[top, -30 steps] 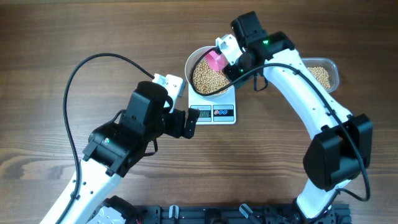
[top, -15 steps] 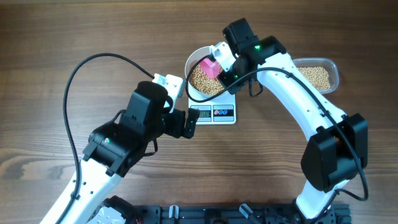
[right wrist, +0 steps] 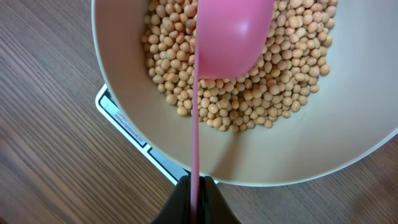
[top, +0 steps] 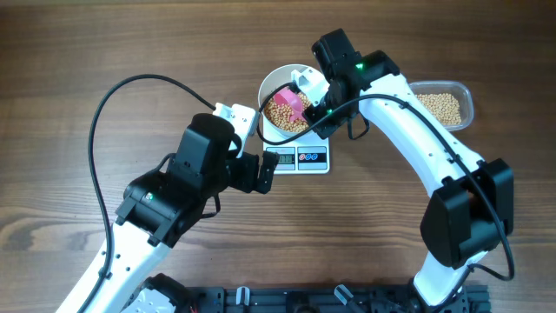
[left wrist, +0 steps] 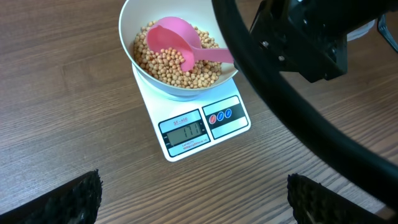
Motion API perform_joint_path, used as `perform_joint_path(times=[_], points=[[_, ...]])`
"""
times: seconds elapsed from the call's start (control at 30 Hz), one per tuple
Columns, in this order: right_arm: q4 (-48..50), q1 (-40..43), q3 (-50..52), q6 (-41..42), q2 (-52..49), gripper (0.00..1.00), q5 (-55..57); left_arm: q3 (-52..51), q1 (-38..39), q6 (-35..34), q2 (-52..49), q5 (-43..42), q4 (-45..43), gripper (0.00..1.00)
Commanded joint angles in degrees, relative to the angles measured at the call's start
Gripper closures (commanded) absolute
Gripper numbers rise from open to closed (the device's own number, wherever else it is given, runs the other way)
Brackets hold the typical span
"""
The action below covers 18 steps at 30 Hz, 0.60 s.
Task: Scoop item into bowl and weigh 150g on scale
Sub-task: 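Dip the scoop into the bowl to pick up a few soybeans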
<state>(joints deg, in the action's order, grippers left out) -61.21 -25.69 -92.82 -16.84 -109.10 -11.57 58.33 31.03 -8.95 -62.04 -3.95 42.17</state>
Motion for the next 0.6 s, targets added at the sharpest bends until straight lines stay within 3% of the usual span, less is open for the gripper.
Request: perform_joint_path(times=[0.0,0.07,0.4,0.57], points=[[0.94,1.42,-1.99,0.81,0.57,0.96,1.46,0.31,-0.22,-0.55,-0.22,-0.46,-0.15,0.0],[0.85,3.06,-2.45,0.76,1.55,0.96,-0.37,0.31,-0.22,-0.55,-0.22,-0.46,-0.15,0.0],[-3.85,12.46,-2.45,0.35,2.25,0.96,-30.56,0.31,-0.22,-0.52,-0.22,-0.46,-0.15,0.0],[-3.76,15.3,-2.45,0.28,2.25,0.96,-31.87,0.31,-0.22,-0.55,-0.22,-0.46,-0.15,0.0]])
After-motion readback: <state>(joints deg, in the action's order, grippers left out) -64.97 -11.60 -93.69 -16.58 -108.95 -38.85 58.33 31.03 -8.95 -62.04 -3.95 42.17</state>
